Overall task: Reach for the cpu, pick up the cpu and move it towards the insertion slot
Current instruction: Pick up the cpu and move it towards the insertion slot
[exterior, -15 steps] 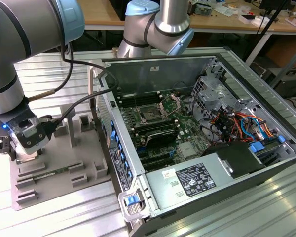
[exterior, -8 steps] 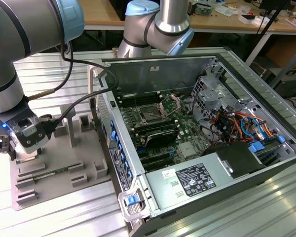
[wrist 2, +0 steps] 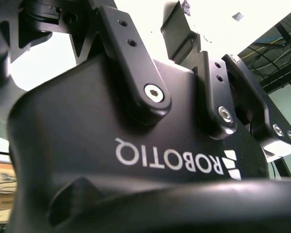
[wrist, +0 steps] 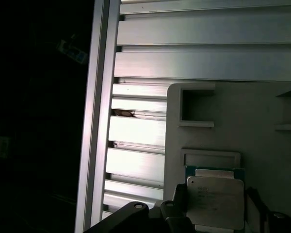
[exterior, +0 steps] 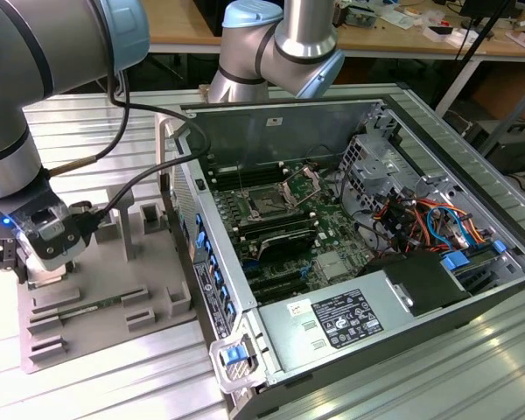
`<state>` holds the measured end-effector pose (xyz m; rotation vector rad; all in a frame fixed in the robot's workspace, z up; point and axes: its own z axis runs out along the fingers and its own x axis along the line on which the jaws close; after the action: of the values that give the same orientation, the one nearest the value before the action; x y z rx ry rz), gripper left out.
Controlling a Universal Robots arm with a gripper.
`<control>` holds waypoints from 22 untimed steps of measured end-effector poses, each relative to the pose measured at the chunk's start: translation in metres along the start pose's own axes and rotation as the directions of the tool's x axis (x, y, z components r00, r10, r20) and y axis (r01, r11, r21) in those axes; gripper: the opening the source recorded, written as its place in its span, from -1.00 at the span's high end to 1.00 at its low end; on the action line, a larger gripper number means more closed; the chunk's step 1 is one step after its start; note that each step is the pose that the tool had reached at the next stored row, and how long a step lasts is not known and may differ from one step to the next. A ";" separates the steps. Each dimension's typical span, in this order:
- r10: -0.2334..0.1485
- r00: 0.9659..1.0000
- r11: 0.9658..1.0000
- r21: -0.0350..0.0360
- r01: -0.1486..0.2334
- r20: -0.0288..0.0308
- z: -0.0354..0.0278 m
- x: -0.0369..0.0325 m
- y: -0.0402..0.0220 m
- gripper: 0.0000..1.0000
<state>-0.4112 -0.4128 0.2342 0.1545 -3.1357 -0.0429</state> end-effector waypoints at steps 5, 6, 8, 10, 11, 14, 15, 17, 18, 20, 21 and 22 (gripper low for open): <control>0.000 1.000 1.000 0.000 0.000 0.000 -0.0023 0.0000 0.0001 -0.09; 0.000 1.000 1.000 0.000 0.000 0.000 -0.0027 0.0000 0.0001 -0.09; 0.000 1.000 1.000 0.000 0.000 0.000 -0.0039 0.0000 0.0001 -0.09; 0.000 1.000 1.000 0.000 0.000 0.000 -0.0048 0.0000 0.0001 -0.09; 0.000 1.000 1.000 0.000 0.000 0.000 -0.0051 0.0000 0.0001 -0.09; 0.000 1.000 1.000 0.000 0.000 0.000 -0.0066 0.0000 0.0002 -0.09; 0.000 1.000 1.000 0.000 0.000 0.000 -0.0070 0.0000 0.0002 -0.09; 0.000 1.000 1.000 0.000 0.000 0.000 -0.0079 0.0000 0.0002 -0.09; 0.000 1.000 1.000 0.000 0.000 0.000 -0.0085 0.0000 0.0002 -0.09; 0.000 1.000 1.000 0.000 0.000 0.000 -0.0095 0.0000 0.0003 -0.09; 0.000 1.000 1.000 0.000 0.000 0.000 -0.0099 0.0000 0.0003 -0.09; 0.000 1.000 1.000 0.000 0.000 0.000 -0.0104 0.0000 0.0003 -0.09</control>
<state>-0.4112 -0.4128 0.2446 0.1545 -3.1357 -0.0430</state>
